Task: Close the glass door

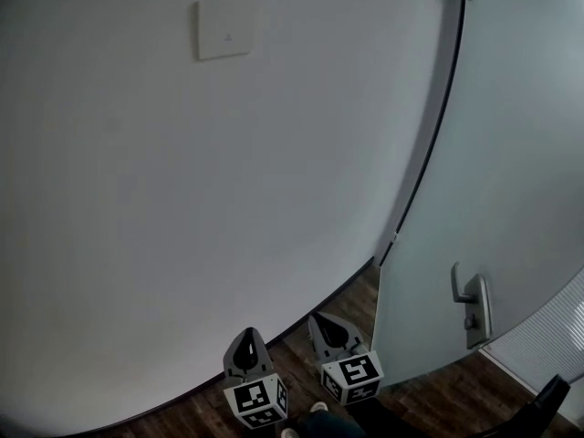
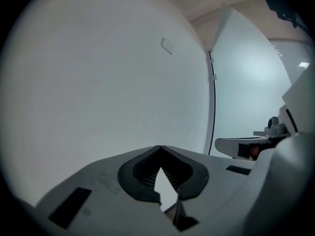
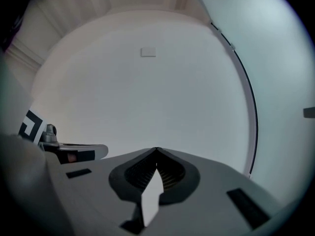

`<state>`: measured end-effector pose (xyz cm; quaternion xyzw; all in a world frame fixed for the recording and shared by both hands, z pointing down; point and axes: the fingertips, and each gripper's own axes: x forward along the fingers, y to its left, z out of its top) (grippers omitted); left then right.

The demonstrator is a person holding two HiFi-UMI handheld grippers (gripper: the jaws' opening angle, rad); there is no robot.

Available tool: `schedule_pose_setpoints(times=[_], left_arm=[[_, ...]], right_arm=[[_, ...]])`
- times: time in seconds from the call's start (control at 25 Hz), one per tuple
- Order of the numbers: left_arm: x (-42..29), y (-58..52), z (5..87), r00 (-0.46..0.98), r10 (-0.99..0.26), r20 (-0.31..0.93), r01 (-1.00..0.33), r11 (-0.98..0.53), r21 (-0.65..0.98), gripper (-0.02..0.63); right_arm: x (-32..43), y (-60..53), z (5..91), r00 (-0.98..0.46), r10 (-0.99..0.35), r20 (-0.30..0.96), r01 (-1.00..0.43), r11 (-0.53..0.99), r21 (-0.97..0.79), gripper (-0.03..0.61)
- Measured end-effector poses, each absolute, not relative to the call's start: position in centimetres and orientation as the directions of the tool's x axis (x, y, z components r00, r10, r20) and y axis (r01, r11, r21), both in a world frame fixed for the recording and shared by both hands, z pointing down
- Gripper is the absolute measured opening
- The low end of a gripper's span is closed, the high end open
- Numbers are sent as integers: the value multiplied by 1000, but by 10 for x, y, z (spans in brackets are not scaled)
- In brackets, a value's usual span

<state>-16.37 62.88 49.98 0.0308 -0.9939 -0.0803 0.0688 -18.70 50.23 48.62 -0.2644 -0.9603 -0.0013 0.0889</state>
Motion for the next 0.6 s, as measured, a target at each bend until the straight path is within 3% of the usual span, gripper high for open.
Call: schedule_pose_setpoints(times=[0.4,0.6], left_arm=[[-236,530,482,-959,-262,108,-245,958,147,0],[-251,467,483,-913,-397,94,-382,912,146,0]], right_arm=[[-236,422,465,-915,380,133,381,924,-25,-9],[-235,364,459,-960,244,136,245,969,-10,-9]])
